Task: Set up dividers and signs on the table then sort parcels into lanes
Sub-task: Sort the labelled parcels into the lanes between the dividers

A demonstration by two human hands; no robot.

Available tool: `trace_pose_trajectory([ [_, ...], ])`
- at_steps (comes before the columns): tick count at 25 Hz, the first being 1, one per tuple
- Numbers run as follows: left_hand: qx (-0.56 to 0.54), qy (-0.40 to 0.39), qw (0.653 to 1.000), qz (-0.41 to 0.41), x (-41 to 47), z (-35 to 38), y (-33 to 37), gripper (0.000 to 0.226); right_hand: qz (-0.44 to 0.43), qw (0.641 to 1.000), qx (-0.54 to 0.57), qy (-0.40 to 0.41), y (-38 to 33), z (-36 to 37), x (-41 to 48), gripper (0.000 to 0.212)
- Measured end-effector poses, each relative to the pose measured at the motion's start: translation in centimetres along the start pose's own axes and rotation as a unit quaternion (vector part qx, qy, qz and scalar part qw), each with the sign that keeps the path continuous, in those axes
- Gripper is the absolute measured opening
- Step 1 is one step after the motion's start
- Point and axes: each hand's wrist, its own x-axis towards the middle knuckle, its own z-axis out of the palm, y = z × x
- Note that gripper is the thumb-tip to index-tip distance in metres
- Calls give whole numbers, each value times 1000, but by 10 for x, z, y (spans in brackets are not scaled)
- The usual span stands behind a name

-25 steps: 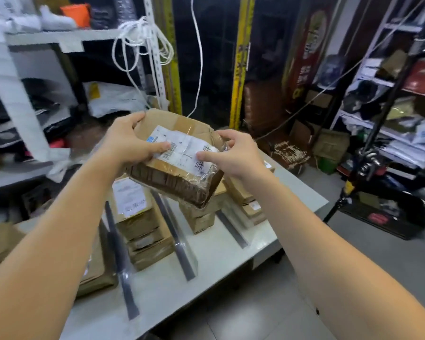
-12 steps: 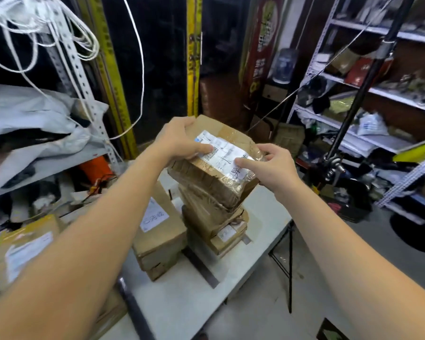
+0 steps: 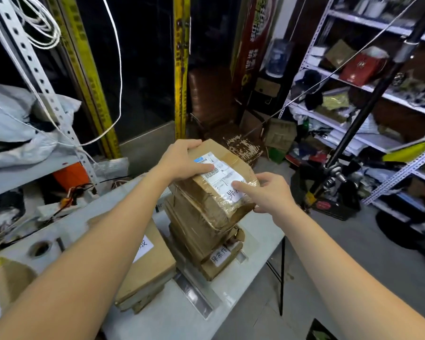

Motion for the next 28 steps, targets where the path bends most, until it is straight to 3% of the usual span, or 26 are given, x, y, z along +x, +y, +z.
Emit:
trace_pose_trajectory([
  [5,35,29,999,-13,-2,11,4,84,-31,993,-111,-3,9,-10,8,64],
  [10,70,41,996,-33,-3,16,14,80,-60,991,-117,-32,9,-14,15,91],
  [16,76,59,994,-60,-6,21,18,80,-79,992,-90,-45,10,-22,24,81],
  [23,71,77,992,-69,-9,16,21,82,-94,990,-99,-43,7,-28,26,91],
  [28,141,135,980,-50,-37,-3,27,81,-242,946,-213,22,-19,-24,10,76],
])
